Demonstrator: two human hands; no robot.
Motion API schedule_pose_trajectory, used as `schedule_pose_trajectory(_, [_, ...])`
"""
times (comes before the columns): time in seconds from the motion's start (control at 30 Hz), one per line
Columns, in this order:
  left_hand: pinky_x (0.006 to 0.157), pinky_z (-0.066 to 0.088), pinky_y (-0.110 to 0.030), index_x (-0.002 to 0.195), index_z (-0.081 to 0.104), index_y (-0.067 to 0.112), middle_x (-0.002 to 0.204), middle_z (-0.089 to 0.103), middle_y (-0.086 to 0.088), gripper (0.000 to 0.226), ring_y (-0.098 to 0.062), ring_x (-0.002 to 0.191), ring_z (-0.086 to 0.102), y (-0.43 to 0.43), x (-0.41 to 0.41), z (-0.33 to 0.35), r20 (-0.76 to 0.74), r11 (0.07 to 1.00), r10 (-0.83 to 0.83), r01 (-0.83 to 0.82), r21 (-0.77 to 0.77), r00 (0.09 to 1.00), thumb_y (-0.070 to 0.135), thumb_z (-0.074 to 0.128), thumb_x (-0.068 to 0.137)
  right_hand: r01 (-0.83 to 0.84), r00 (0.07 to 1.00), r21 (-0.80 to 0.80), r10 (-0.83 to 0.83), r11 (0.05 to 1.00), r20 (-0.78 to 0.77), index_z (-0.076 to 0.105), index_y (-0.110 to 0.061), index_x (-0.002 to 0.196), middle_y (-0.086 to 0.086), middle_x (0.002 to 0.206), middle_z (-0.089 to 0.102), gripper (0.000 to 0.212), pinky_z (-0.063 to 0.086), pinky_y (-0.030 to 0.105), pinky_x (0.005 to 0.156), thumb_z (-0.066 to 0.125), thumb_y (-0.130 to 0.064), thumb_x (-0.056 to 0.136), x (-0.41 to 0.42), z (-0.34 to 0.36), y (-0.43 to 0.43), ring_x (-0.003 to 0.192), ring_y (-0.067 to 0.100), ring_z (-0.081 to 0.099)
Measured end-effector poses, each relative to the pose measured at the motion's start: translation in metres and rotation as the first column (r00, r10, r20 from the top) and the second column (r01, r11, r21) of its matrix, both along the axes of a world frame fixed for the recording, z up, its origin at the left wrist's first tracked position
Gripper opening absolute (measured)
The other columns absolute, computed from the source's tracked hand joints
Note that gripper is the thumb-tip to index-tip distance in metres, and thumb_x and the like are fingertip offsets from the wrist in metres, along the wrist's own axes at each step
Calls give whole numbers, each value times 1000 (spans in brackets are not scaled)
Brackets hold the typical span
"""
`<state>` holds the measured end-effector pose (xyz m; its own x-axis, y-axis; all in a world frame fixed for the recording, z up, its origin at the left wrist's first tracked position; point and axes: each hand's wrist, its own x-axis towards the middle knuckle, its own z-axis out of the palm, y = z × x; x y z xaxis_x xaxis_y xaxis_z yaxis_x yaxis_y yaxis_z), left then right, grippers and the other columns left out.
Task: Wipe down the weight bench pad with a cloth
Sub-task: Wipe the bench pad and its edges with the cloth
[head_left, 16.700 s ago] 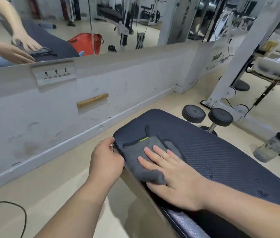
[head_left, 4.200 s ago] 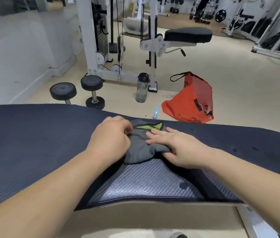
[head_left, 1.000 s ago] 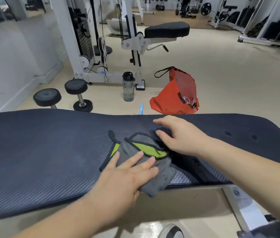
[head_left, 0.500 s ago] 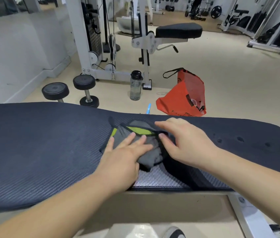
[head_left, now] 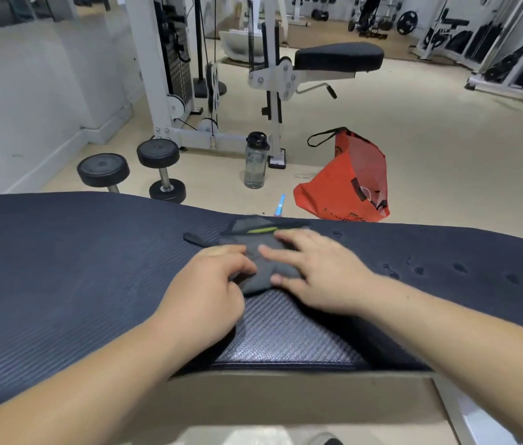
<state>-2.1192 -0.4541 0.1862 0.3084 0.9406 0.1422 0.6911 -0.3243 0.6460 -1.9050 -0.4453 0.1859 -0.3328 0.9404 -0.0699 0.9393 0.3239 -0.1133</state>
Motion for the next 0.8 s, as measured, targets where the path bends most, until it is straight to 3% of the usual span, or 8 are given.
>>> schedule_pose_trajectory(0.1, [113, 24, -15, 121, 72, 24, 146, 56, 6, 59, -13, 140, 42, 4, 12, 0, -18, 1000, -11, 11, 26, 1000, -7, 47, 77, 169, 985, -93, -170, 981, -12, 31, -37, 160, -2, 173, 15, 58, 11, 33, 129, 46, -46, 105, 39, 2, 29, 160, 18, 12])
schedule_pose_trajectory(0.2, [115, 25, -20, 127, 67, 25, 151, 50, 8, 60, -11, 143, 37, 7, 20, 0, -31, 1000, -5, 6, 8, 1000, -5, 45, 81, 316, 948, -104, -318, 943, 0, 27, -29, 162, 3, 174, 13, 60, 12, 37, 129, 45, -41, 106, 59, 1, 29, 160, 21, 11])
schedule_pose_trajectory(0.3, [114, 31, -23, 125, 69, 22, 149, 52, 4, 58, -16, 141, 40, 11, 32, 2, -50, 999, -38, 38, -2, 998, -6, 45, 80, 222, 974, -103, -215, 970, 76, 27, -24, 162, 5, 173, 17, 62, 15, 38, 128, 45, -44, 106, 44, 5, 0, 160, 23, 14])
schedule_pose_trajectory(0.4, [115, 31, -24, 127, 67, 20, 151, 51, 1, 60, -18, 141, 41, 14, 49, 5, -44, 997, -80, 80, 15, 996, -7, 45, 78, 78, 996, -129, -71, 989, 60, 27, -32, 161, -5, 173, 15, 59, 12, 35, 129, 46, -39, 105, 40, 9, -27, 160, 14, 11])
schedule_pose_trajectory(0.5, [117, 27, -24, 140, 57, 23, 157, 43, 5, 68, -15, 145, 35, 14, 65, 8, -62, 995, -95, 96, 18, 994, -5, 44, 80, 212, 977, -86, -208, 974, 44, 27, -35, 161, -10, 173, 15, 63, 9, 36, 130, 46, -22, 102, 70, 7, -18, 159, 7, 11])
schedule_pose_trajectory(0.63, [118, 27, -28, 145, 50, 24, 160, 38, 7, 71, -15, 147, 32, 12, 75, 11, -85, 994, -110, 112, 16, 990, -3, 43, 80, 433, 894, -5, -430, 901, 124, 30, -20, 160, 6, 169, 28, 59, 20, 36, 126, 42, -22, 102, 103, 0, 3, 156, 22, 25])
schedule_pose_trajectory(0.7, [119, 25, -27, 147, 48, 25, 161, 35, 7, 71, -14, 149, 28, 14, 76, 11, -99, 992, -127, 129, 10, 987, -2, 43, 82, 435, 889, 9, -431, 900, 155, 33, -14, 156, 11, 161, 35, 57, 28, 38, 120, 44, -28, 102, 99, -3, 5, 149, 28, 32])
schedule_pose_trajectory(0.8, [119, 22, -25, 147, 48, 24, 162, 34, 5, 71, -15, 149, 28, 19, 73, 10, -140, 991, -126, 132, 30, 982, -1, 44, 81, 271, 953, -6, -268, 962, 138, 35, -11, 155, 17, 162, 34, 61, 29, 41, 121, 47, -41, 104, 70, -6, -3, 150, 32, 31])
